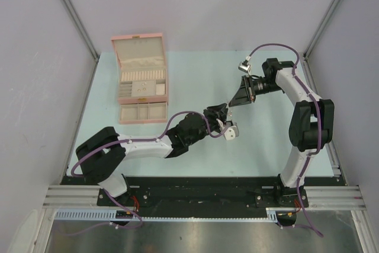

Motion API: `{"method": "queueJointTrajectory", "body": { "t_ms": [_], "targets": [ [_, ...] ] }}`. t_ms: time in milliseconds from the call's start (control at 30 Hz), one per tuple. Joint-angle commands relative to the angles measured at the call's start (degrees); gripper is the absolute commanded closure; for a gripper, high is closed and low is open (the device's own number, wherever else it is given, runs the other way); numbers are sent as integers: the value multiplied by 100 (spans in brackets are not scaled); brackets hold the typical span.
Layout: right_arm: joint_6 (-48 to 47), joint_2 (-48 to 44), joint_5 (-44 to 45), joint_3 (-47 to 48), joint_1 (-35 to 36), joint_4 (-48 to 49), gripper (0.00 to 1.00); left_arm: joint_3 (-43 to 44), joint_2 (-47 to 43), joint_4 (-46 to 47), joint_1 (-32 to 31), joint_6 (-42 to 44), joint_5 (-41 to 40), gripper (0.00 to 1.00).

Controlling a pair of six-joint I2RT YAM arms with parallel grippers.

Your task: Organize the mixed jewelry

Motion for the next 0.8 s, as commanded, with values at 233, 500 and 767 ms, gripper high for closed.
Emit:
{"method": "queueJointTrajectory", "body": {
  "t_ms": [233,500,767],
  "targets": [
    [-81,-291,-17,-37,81,-60,100,0,76,432,35,246,-39,71],
    [-89,-291,-8,-37,99,-60,100,-9,102,458,35,272,-31,71],
    [-89,-300,1,-55,108,-69,100,0,137,476,44,272,-22,76]
  ]
}}
